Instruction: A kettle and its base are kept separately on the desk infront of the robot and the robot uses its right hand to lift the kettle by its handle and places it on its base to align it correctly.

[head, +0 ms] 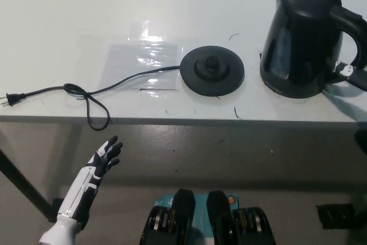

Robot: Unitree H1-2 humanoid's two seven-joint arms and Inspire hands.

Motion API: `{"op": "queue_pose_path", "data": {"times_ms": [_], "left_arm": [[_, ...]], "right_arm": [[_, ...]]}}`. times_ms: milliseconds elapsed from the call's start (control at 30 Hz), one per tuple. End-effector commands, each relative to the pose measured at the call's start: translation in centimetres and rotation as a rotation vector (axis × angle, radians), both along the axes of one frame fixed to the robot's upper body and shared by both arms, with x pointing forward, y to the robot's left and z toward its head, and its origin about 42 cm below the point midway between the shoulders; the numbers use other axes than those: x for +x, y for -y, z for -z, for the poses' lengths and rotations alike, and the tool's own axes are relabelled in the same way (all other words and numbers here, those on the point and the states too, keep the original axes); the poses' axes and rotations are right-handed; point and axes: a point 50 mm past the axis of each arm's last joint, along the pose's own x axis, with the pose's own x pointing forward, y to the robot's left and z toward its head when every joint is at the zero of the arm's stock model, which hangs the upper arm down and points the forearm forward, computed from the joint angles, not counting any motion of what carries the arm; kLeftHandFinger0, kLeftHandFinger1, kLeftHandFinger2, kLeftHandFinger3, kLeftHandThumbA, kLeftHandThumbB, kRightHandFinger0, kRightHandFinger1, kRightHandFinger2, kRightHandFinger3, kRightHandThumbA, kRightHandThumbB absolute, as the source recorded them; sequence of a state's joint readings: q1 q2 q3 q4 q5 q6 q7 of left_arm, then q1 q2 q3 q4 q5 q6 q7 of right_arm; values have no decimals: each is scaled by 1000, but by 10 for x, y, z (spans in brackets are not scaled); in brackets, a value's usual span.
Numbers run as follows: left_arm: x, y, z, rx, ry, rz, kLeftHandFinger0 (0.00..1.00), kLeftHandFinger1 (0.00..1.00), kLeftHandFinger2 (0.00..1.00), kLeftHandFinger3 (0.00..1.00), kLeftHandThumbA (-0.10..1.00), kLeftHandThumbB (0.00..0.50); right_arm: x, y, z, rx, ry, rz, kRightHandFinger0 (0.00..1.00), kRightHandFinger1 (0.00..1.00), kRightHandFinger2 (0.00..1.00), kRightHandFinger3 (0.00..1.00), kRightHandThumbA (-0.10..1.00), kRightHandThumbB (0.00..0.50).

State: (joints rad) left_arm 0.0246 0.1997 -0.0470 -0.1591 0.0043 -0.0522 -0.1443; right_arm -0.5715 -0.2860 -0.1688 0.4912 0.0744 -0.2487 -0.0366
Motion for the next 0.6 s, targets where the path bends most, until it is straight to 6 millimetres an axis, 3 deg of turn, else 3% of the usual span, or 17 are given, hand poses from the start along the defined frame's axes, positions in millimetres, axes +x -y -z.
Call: {"op": "queue_pose_path", "data": {"times_ms": [0,233,433,533,567], "left_arm": [[2,-3,-11,2,57,23,1000,1000,1000,1000,1000,172],[4,-2,-12,6,57,20,1000,1000,1000,1000,1000,174],[6,-3,-13,7,63,24,1000,1000,1000,1000,1000,180],[6,-3,-14,6,60,23,1000,1000,1000,1000,1000,179],[6,-3,-14,5,60,23,1000,1000,1000,1000,1000,179]], "right_arm": [[10,12,-27,-42,96,16,1000,1000,1000,1000,1000,487],[11,20,-21,-24,75,23,1000,1000,1000,1000,1000,500],[10,18,-29,11,145,39,1000,1000,1000,1000,1000,438],[10,11,-40,55,204,21,1000,1000,1000,1000,1000,355],[10,9,-42,57,212,18,1000,1000,1000,1000,1000,352]]}}
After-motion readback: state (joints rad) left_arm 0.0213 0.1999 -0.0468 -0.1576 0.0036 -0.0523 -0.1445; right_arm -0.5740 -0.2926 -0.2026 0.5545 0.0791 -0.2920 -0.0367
